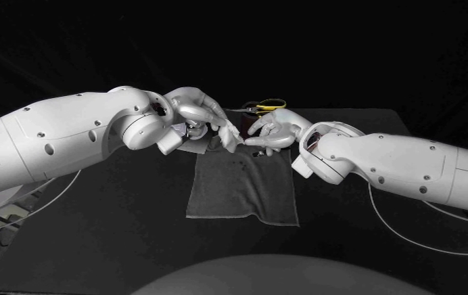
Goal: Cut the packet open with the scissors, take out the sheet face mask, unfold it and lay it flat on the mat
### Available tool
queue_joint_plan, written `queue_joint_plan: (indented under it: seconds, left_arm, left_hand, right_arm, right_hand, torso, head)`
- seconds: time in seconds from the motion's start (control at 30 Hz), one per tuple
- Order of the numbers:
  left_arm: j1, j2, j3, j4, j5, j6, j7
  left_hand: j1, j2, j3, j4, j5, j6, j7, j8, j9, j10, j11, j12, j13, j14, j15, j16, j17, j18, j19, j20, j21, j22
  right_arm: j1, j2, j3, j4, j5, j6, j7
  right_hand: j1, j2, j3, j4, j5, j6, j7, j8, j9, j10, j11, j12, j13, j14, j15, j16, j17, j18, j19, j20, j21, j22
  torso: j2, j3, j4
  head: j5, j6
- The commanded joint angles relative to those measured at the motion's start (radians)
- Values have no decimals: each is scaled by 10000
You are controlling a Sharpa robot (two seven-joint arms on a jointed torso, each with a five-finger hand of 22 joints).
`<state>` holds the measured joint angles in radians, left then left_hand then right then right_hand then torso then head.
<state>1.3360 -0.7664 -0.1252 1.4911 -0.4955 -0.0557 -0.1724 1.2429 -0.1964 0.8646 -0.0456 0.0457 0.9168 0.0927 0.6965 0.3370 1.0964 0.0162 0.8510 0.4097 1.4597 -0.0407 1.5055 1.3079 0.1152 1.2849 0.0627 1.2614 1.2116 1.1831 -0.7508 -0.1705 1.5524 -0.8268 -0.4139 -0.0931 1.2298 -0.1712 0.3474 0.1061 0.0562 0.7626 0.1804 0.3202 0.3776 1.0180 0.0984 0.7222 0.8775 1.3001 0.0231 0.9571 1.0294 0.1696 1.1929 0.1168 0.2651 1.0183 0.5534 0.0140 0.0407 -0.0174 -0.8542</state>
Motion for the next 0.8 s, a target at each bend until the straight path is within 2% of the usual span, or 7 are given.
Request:
queue_joint_plan:
  seconds: [0.03,0.3,0.43,0.53,0.8]
  left_arm:
    - [20,0,7,38,188,392,-17]
    - [19,4,7,66,214,372,-28]
    - [18,-1,7,80,230,318,-19]
    - [18,-9,8,81,242,279,-13]
    - [17,-20,8,87,273,256,14]
  left_hand:
    - [-29,34,44,-5,65,58,13,56,141,88,6,41,16,210,-10,35,409,-142,30,-2,61,2]
    - [-36,36,63,-12,62,55,12,58,140,86,6,42,18,204,-10,31,396,-141,28,-3,62,1]
    - [-39,37,68,-13,62,55,13,59,140,86,6,42,18,201,-10,29,388,-138,20,-4,53,-8]
    - [-39,37,68,-13,62,55,13,59,140,86,6,42,18,201,-10,29,388,-138,20,-4,53,-8]
    - [-39,37,68,-13,62,55,13,59,140,86,6,42,18,201,-10,29,388,-138,20,-4,53,-8]
  right_arm:
    - [-37,91,9,-74,639,-295,583]
    - [-207,420,9,-286,994,-406,859]
    - [-272,481,9,-264,1066,-324,907]
    - [-307,486,9,-226,1085,-237,909]
    - [-361,502,9,-231,1022,-126,773]
  right_hand:
    - [140,14,-77,-12,45,-49,10,-67,-14,-38,-13,71,-15,59,23,76,26,115,20,32,-51,-19]
    - [197,43,-89,-15,42,-45,10,-72,-27,-39,-14,102,-37,60,24,80,14,116,39,30,-54,-30]
    - [215,26,-126,-14,28,-11,7,-58,-30,-53,-12,121,-55,48,28,80,6,113,39,31,-64,-42]
    - [237,27,-169,-3,25,53,-2,-27,-30,-63,-17,151,-80,43,28,103,16,113,40,30,-76,-56]
    - [264,56,-235,29,25,158,-25,24,-32,-52,-36,207,-127,89,15,214,88,118,61,22,-87,-77]
  torso:
    - [-5,-6,0]
    - [3,0,7]
    - [9,0,13]
    - [-1,-3,-15]
    - [-6,1,-11]
  head:
    - [-8,1]
    - [-1,11]
    - [2,1]
    - [6,-7]
    - [8,-22]
